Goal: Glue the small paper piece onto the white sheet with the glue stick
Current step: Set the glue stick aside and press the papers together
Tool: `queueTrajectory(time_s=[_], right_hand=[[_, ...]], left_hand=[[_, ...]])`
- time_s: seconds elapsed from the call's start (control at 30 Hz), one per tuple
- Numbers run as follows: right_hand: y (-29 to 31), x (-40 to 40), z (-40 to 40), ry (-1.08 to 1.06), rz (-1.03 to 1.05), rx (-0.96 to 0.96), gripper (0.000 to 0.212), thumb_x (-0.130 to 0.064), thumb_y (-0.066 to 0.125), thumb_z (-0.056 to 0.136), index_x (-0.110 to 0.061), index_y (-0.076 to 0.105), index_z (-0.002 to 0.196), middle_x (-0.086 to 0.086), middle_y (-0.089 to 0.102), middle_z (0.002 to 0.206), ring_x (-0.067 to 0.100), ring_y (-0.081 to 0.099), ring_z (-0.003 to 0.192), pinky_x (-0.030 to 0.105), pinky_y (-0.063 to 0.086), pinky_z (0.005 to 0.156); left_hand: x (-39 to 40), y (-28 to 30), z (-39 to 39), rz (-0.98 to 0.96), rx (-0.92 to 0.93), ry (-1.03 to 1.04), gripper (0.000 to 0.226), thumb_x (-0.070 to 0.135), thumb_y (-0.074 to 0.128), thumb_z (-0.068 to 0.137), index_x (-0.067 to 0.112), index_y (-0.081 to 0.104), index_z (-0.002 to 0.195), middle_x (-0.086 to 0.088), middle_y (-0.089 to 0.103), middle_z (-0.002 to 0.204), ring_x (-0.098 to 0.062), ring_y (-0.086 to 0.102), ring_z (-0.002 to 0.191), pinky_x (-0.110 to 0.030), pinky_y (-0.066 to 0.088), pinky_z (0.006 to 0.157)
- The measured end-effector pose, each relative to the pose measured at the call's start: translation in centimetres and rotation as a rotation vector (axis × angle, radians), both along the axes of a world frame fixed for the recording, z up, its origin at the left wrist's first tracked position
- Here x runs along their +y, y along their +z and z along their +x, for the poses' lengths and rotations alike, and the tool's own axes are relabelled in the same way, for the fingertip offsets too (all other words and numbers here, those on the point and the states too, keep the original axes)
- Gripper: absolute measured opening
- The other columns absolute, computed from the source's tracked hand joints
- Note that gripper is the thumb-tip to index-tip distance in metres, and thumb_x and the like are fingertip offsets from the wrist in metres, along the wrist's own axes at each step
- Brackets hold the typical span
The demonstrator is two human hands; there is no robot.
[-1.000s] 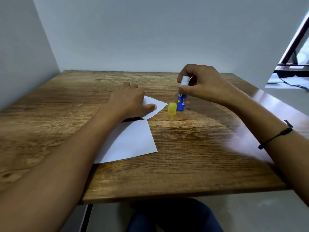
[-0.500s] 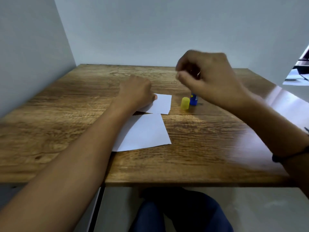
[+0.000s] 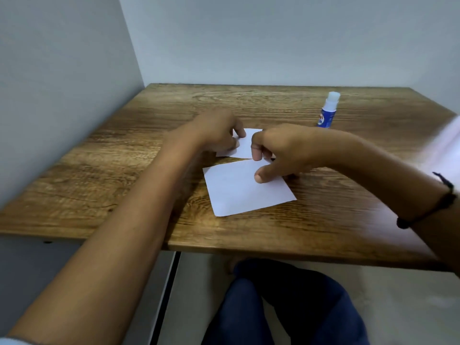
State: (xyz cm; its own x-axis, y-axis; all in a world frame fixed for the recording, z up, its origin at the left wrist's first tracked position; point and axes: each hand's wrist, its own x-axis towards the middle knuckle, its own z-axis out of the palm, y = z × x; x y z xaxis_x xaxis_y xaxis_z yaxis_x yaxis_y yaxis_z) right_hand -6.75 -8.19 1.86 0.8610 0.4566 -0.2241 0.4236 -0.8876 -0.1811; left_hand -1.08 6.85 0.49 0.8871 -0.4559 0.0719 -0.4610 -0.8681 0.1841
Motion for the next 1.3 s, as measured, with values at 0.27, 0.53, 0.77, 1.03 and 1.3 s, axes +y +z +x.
queueTrajectory(time_s=[0.27,0.53,0.77,1.03,1.3], right_hand=[[-0.4,0.2,-0.5,0.019,0.031,0.044,0.039,-0.036,0.067,0.078,-0.028,0.046,0.109,-0.011,0.049,0.080,0.013,0.056,0.075,0.031,0.046,0.062],[0.4,0.1,-0.3,0.010,0.001,0.165,0.016,-0.032,0.066,0.080,-0.030,0.050,0.080,-0.001,0.052,0.090,0.024,0.065,0.067,0.030,0.049,0.053],[0.2,-1.2,-1.8,-0.045,0.072,0.075,0.026,-0.030,0.074,0.071,-0.029,0.048,0.079,-0.005,0.053,0.084,0.017,0.053,0.072,0.038,0.047,0.063],[3.9,-3.6,-1.7,-0.321,0.796,-0.109,0.018,-0.002,0.061,0.083,-0.019,0.067,0.080,-0.008,0.067,0.054,0.010,0.066,0.057,0.029,0.054,0.055],[2.4,-1.2,-0.2,-0.421,0.971,-0.198,0.020,0.001,0.061,0.079,-0.016,0.064,0.069,0.003,0.065,0.061,0.008,0.062,0.047,0.019,0.051,0.044]], left_hand=[[1.4,-0.9,-1.3,-0.032,-0.030,0.019,0.032,0.024,0.056,0.085,0.022,0.062,0.116,-0.005,0.062,0.114,-0.024,0.049,0.109,-0.030,0.034,0.081],[1.9,-1.7,-1.4,-0.047,-0.075,0.021,0.032,0.030,0.055,0.086,0.023,0.061,0.116,-0.007,0.059,0.114,-0.030,0.041,0.116,-0.040,0.034,0.097],[2.1,-2.0,-2.4,-0.062,-0.077,0.068,0.033,0.032,0.054,0.085,0.027,0.060,0.117,-0.010,0.052,0.120,-0.031,0.035,0.120,-0.046,0.034,0.102],[2.9,-1.8,-4.8,-0.074,-0.096,0.057,0.017,0.028,0.051,0.084,0.021,0.062,0.095,-0.011,0.053,0.116,-0.032,0.035,0.119,-0.048,0.034,0.099],[3.9,-1.4,-6.7,-0.442,-0.118,0.113,0.015,0.013,0.052,0.083,0.011,0.067,0.083,-0.002,0.063,0.071,-0.012,0.053,0.067,-0.024,0.039,0.062]])
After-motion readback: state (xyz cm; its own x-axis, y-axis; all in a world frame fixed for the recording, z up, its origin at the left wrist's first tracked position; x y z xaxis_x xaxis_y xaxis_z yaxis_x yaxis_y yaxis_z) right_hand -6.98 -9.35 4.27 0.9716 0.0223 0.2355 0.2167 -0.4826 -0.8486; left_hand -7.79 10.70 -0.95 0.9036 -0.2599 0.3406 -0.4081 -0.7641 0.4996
